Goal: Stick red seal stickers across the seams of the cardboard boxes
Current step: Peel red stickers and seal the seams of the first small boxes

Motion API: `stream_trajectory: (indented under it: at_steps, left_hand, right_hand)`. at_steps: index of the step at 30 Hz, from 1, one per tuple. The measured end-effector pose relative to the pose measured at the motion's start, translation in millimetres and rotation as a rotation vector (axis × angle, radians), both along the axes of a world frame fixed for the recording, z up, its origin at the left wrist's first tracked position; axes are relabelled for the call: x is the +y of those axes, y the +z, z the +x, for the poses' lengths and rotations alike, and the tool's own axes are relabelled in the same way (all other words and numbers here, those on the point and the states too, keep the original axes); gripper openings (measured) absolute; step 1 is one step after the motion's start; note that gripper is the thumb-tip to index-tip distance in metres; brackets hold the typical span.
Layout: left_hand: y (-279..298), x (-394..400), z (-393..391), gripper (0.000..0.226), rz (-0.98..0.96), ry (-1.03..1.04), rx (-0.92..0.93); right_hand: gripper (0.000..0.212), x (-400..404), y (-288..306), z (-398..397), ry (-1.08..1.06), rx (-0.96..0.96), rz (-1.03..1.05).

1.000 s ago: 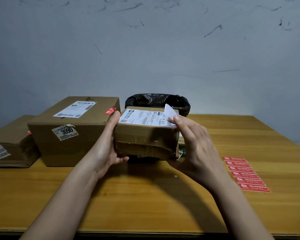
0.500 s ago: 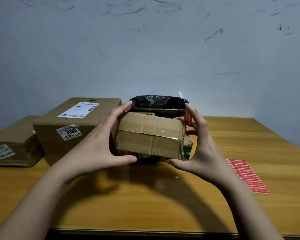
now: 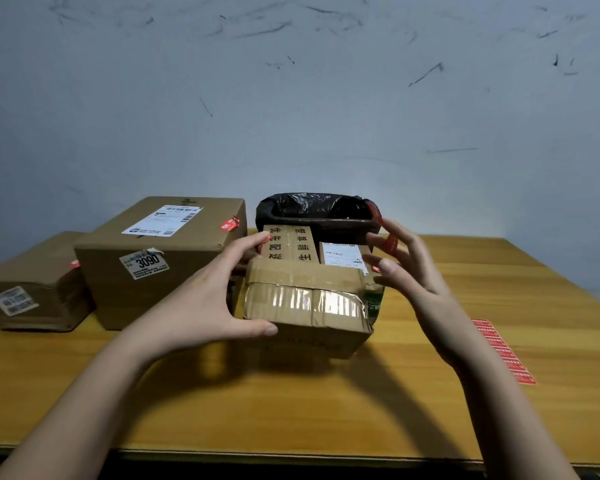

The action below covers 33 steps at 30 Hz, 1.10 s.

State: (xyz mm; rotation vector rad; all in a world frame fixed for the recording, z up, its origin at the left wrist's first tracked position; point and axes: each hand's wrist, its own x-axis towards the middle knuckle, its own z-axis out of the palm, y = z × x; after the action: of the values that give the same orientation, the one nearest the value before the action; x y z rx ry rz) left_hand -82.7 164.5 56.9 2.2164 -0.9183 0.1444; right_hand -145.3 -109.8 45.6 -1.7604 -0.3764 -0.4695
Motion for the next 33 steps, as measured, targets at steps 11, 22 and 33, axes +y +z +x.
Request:
stream_trajectory:
  at_steps: [11,22,33]
  left_hand:
    - [-16.8,-13.4,-3.5,0.105,0.069,0.038,0.102]
    - [-33.5,-18.2,5.9,0.097,0.015,0.03,0.223]
    - [-41.3,-15.3,15.1,0.105,0.051,0.029,0.285]
  right_hand:
    - [0.033,9.9,-2.5,10.3,-0.117,0.035,0.171]
    - [0.025,15.4,-2.5,15.9,-0.229,0.036,0.18]
    - [0.02,22.0,-1.2,17.6,-0.182,0.073,0.225]
